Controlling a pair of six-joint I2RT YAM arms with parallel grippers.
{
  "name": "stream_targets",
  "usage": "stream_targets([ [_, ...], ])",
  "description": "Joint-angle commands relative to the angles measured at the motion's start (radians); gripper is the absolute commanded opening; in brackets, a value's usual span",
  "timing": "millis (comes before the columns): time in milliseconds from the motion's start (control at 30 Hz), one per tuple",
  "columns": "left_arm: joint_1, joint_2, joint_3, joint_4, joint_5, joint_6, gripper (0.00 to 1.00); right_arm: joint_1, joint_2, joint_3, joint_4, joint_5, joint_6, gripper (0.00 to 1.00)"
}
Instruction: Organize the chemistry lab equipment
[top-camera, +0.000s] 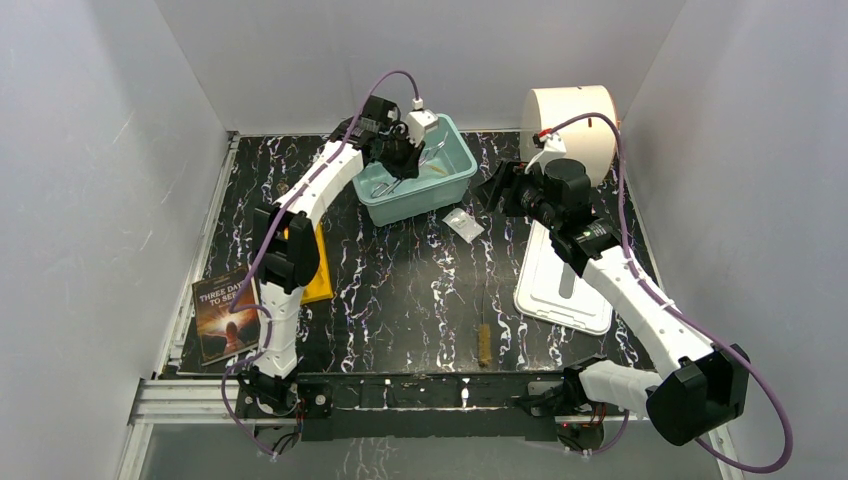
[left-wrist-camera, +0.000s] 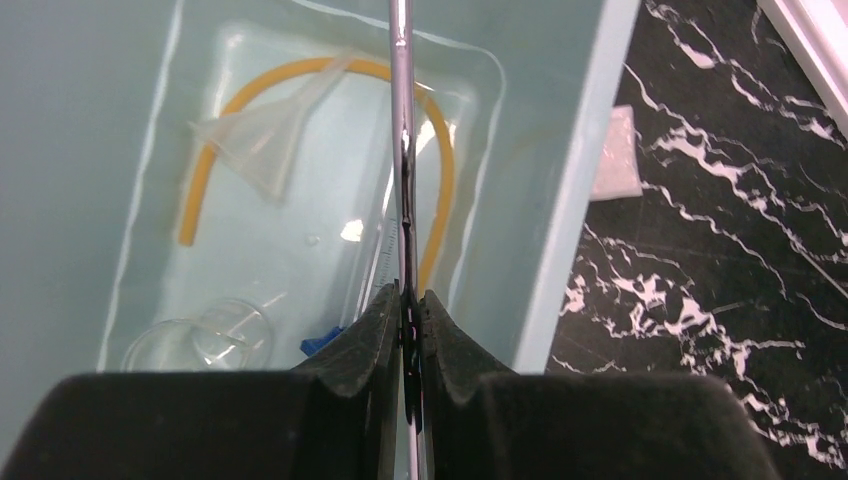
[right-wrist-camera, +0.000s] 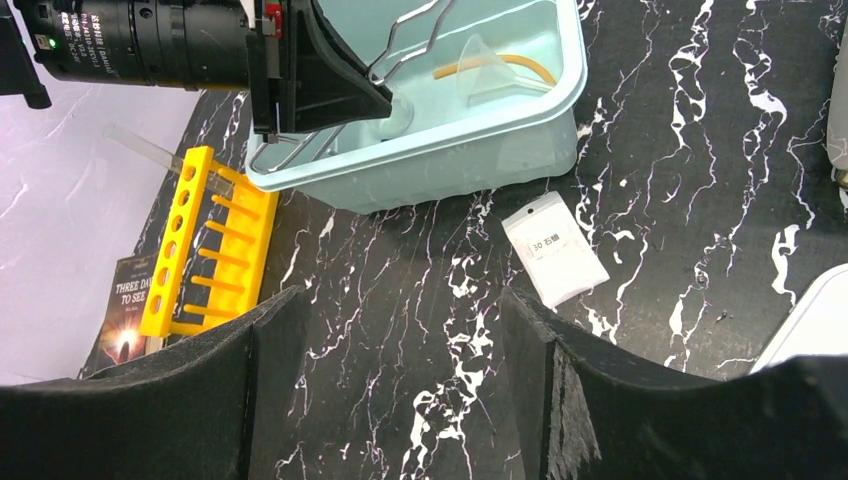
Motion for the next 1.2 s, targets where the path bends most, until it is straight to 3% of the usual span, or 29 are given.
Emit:
stream_targets([
  [0, 0.008, 0.007, 0.019, -0.104, 0.110, 0.086, 0.00, -0.002, -0.015, 0.039, 0.009, -0.015, 0.002, 0.77],
  [433, 0.005, 0.062, 0.018, -0.237, 0.258, 0.095, 0.00, -0.003, -0.051, 0.024, -0.007, -0.017, -0.013, 0.77],
  [933, -0.014, 0.082, 0.011, -0.306, 0.297, 0.101, 0.00, -0.002, -0.023, -0.025, 0.013, -0.012, -0.017, 0.77],
  [1167, -0.015, 0.120, 0.044, -0.296, 0.240, 0.044, 0.13, -0.002, -0.019, -0.030, 0.010, -0.006, -0.023, 0.77],
])
